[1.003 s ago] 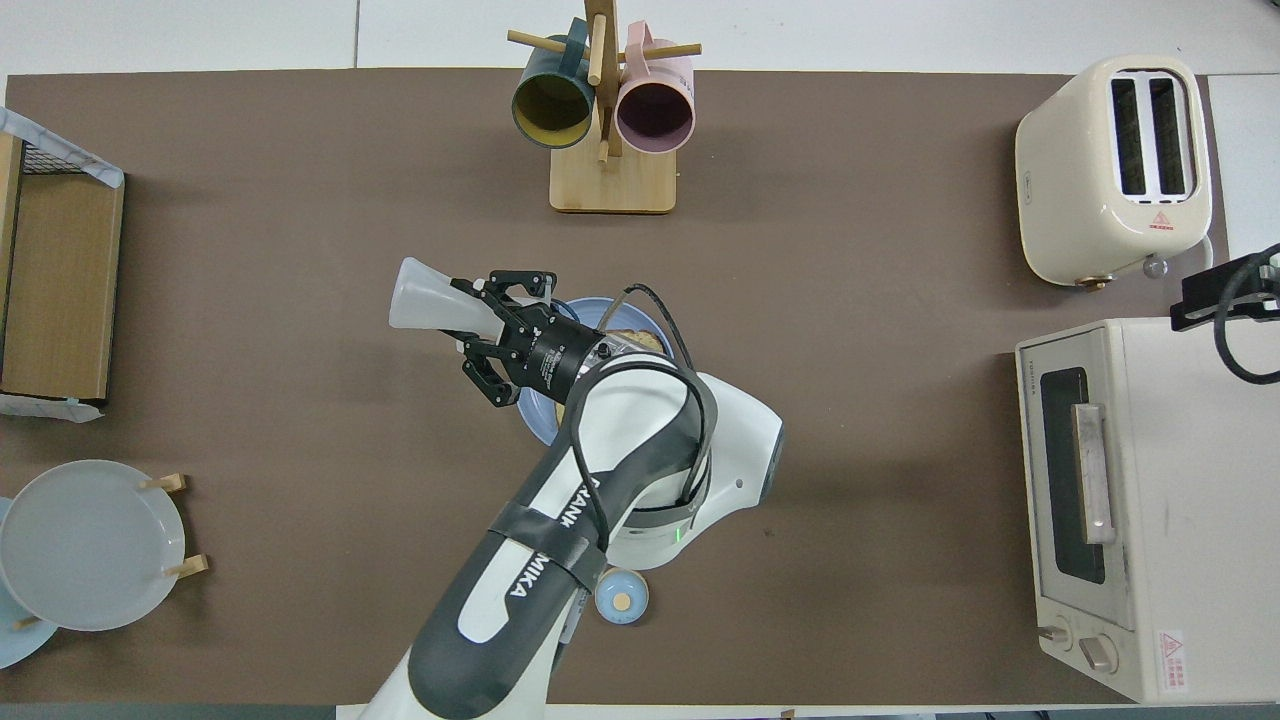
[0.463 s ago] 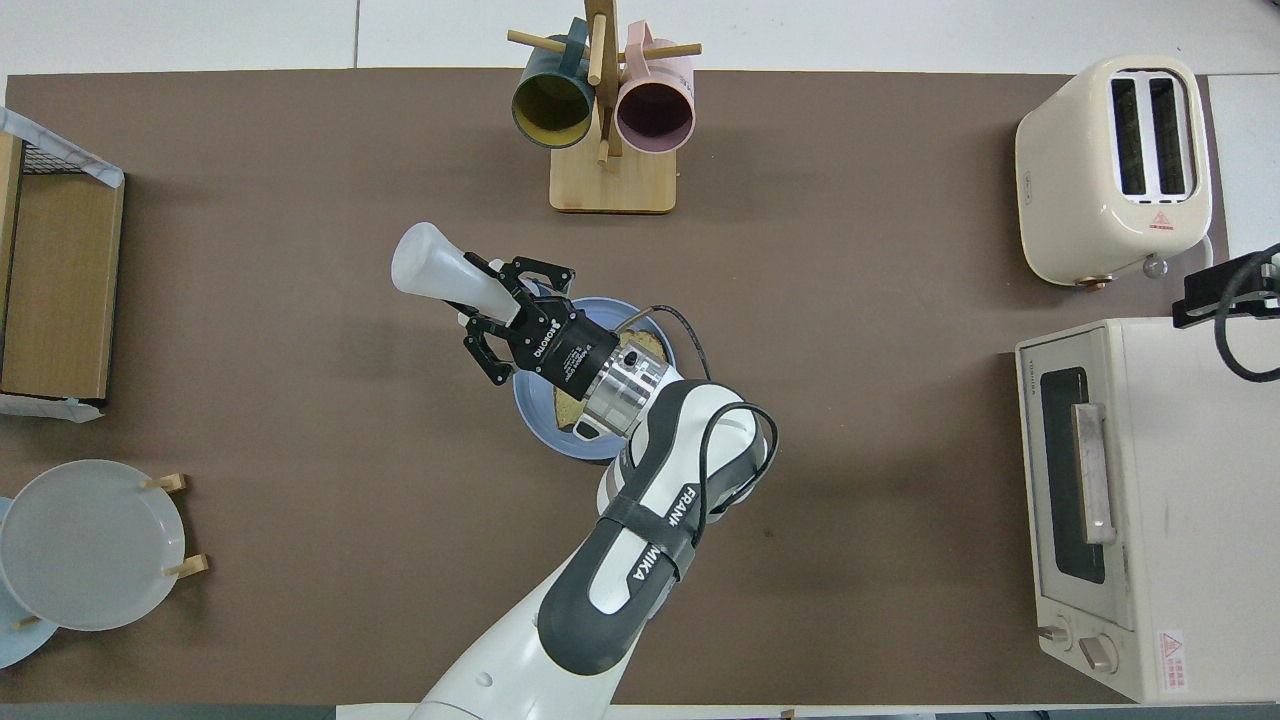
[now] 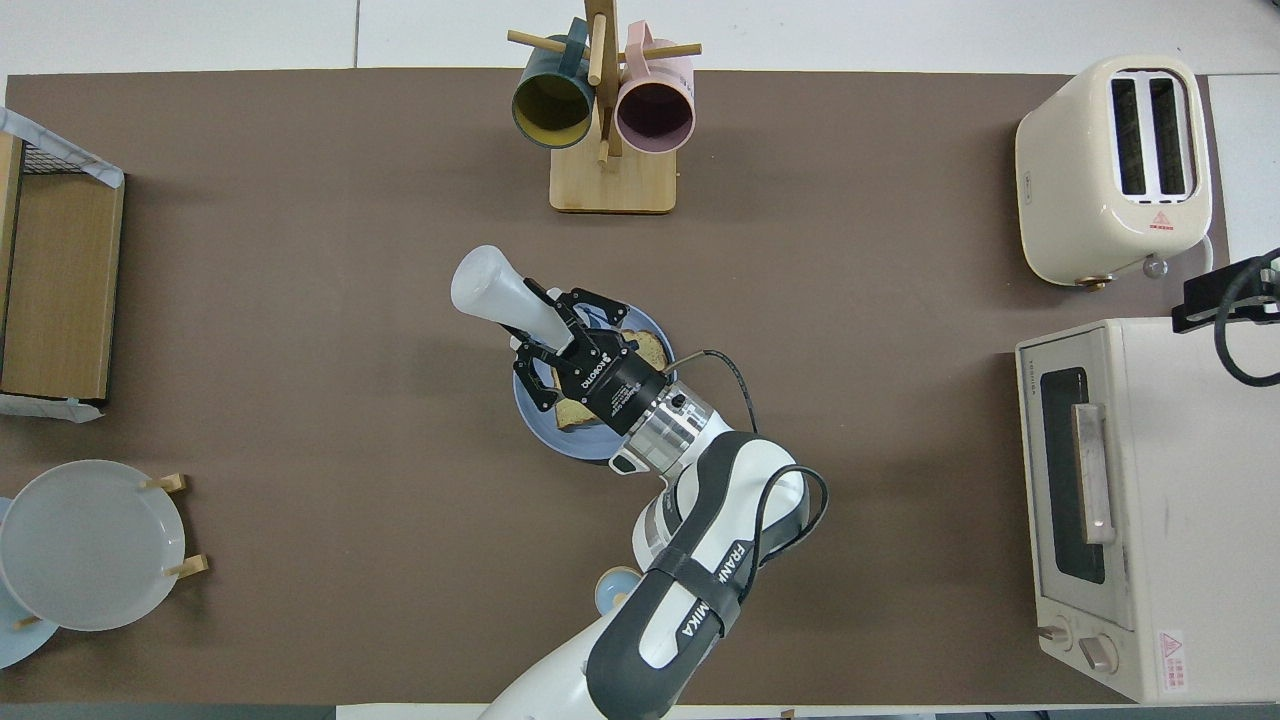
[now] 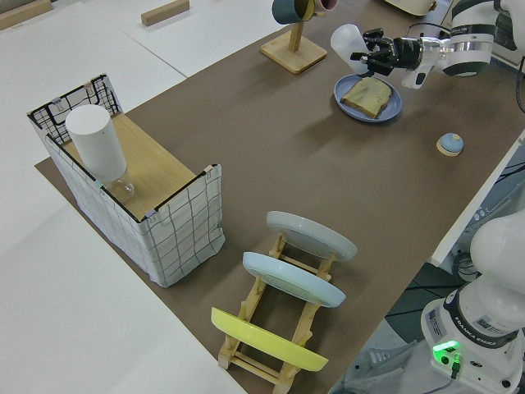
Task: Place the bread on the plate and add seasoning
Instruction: 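Tilt and shake the bottle over the bread with the left gripper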
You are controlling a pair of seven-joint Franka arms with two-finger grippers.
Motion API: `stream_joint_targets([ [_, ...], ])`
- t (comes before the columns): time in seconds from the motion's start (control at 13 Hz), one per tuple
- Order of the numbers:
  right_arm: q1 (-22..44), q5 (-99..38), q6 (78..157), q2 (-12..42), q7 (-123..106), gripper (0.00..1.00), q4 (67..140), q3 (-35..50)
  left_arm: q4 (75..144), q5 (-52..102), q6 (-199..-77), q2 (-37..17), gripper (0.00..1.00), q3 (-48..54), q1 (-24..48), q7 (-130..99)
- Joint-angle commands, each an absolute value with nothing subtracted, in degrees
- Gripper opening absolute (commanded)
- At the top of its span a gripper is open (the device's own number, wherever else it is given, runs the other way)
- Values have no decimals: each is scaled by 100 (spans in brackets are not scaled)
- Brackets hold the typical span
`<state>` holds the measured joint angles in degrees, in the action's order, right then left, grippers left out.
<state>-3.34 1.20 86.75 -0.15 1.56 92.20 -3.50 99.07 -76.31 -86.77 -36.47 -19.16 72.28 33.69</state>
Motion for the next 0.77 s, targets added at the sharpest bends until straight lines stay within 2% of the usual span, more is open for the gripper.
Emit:
stream_joint_targets([
  [0.0, -343, 149, 8683, -158, 26, 100, 9378, -325, 10019, -7646, -9052, -3612, 0, -2013, 6884, 3366],
  [0.31, -343, 132, 8666, -150, 61, 100, 9360, -369, 9993, -7980, -9281, -3656, 0, -2013, 6373, 3366],
  [0.69, -325, 176, 8780, -149, 79, 100, 9343, -316, 9879, -7753, -9185, -3648, 0, -1995, 6713, 3375],
])
